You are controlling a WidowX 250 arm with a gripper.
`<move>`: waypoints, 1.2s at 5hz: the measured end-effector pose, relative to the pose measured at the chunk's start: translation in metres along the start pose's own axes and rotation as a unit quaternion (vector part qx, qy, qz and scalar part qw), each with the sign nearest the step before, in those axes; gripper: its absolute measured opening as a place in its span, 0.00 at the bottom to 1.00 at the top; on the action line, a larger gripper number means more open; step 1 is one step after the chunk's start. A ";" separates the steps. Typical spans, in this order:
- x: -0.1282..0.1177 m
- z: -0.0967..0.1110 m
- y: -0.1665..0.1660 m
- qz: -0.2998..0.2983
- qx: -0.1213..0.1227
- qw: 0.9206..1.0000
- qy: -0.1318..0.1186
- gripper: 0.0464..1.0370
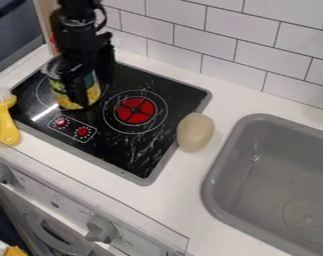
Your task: Push the can to the left burner
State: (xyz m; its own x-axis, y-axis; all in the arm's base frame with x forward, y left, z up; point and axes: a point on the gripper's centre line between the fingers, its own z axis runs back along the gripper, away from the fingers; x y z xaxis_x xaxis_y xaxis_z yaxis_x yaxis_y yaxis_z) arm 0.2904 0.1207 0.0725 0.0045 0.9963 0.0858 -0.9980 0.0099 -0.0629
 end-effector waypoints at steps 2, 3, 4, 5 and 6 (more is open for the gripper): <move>0.029 0.003 0.011 0.040 0.006 0.999 -0.015 0.96; 0.037 0.003 0.012 0.047 0.008 0.999 -0.015 0.96; 0.034 0.005 0.013 0.039 0.008 0.999 -0.003 0.96; 0.024 0.032 0.010 0.021 -0.026 0.999 0.015 0.96; 0.020 0.054 0.014 -0.004 -0.040 0.999 0.013 0.96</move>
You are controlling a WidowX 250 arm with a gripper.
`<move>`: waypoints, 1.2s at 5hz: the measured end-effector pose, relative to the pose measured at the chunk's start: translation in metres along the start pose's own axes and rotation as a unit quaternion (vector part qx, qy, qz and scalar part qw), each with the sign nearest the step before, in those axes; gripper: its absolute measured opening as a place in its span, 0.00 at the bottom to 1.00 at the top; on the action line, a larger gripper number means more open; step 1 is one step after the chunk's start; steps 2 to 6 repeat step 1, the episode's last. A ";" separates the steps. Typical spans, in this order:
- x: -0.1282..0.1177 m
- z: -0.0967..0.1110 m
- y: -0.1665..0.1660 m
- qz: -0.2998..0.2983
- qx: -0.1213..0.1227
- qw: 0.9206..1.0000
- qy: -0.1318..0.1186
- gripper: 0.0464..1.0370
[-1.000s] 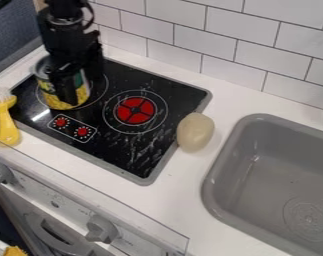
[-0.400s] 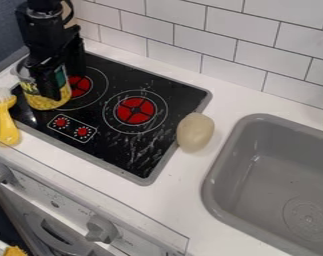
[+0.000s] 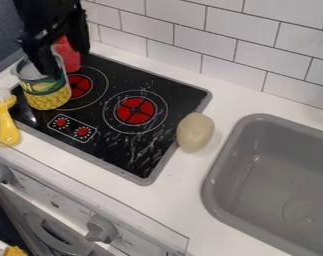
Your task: Push the can to the left burner
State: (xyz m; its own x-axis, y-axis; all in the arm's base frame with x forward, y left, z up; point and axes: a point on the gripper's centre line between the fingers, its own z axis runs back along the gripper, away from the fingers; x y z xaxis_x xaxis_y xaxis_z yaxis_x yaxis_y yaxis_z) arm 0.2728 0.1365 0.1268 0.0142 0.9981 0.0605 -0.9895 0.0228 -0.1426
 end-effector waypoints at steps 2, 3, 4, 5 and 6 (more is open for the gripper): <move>-0.003 0.019 -0.005 -0.042 0.010 0.998 -0.035 0.96; -0.003 0.019 -0.005 -0.042 0.010 0.998 -0.035 0.96; -0.003 0.019 -0.005 -0.042 0.010 0.998 -0.035 0.96; -0.003 0.019 -0.005 -0.042 0.010 0.998 -0.035 0.96; -0.003 0.019 -0.005 -0.042 0.010 0.998 -0.035 0.96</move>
